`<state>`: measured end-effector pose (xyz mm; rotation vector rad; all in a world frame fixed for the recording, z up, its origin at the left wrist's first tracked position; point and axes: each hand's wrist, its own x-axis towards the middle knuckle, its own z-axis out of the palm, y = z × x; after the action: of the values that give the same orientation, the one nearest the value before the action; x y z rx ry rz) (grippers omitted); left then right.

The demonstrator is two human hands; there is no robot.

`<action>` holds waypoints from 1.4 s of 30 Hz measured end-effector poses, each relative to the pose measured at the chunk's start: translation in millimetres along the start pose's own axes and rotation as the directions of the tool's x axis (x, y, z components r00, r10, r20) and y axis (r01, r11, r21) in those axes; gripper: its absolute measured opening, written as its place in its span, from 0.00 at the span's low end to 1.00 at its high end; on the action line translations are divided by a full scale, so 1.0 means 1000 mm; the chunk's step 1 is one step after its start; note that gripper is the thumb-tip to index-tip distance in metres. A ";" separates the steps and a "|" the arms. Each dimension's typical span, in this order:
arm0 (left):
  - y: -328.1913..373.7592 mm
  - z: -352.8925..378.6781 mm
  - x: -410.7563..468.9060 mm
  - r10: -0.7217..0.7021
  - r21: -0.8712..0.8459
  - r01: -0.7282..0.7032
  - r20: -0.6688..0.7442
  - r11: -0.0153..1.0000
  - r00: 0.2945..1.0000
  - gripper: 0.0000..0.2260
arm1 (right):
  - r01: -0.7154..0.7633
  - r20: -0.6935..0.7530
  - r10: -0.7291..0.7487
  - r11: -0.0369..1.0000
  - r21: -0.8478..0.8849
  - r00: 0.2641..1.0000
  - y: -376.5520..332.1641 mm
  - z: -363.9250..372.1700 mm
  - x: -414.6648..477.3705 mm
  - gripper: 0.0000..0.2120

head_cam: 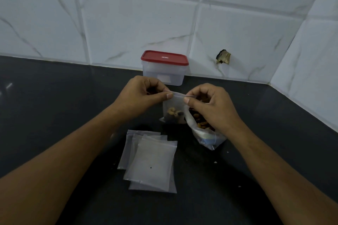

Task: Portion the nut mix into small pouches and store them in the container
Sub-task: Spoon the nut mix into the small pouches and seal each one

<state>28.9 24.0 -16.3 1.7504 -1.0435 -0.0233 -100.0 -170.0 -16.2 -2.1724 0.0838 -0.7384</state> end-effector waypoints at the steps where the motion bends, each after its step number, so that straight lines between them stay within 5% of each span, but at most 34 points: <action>1: 0.000 -0.001 0.000 -0.003 0.004 0.003 0.000 1.000 1.000 0.05 | -0.005 -0.004 0.005 1.000 -0.010 1.000 0.000 -0.001 0.000 0.01; 17: 0.000 0.008 -0.006 0.071 0.102 -0.077 0.055 0.992 0.996 0.13 | -0.018 0.004 0.018 1.000 -0.018 1.000 0.003 -0.005 -0.003 0.03; 22: 0.000 0.014 -0.006 0.072 0.064 -0.073 0.027 0.995 0.997 0.03 | 0.020 0.049 -0.020 1.000 0.002 0.999 -0.002 0.002 -0.004 0.04; 42: -0.005 -0.008 -0.001 -0.131 -0.217 0.141 0.062 0.966 0.989 0.10 | -0.031 0.014 0.031 0.999 -0.013 0.999 0.003 -0.003 0.000 0.03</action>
<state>35.1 31.5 -17.1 1.6214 -0.9155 -0.2590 -101.1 -173.9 -16.7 -2.1836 0.1143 -0.7063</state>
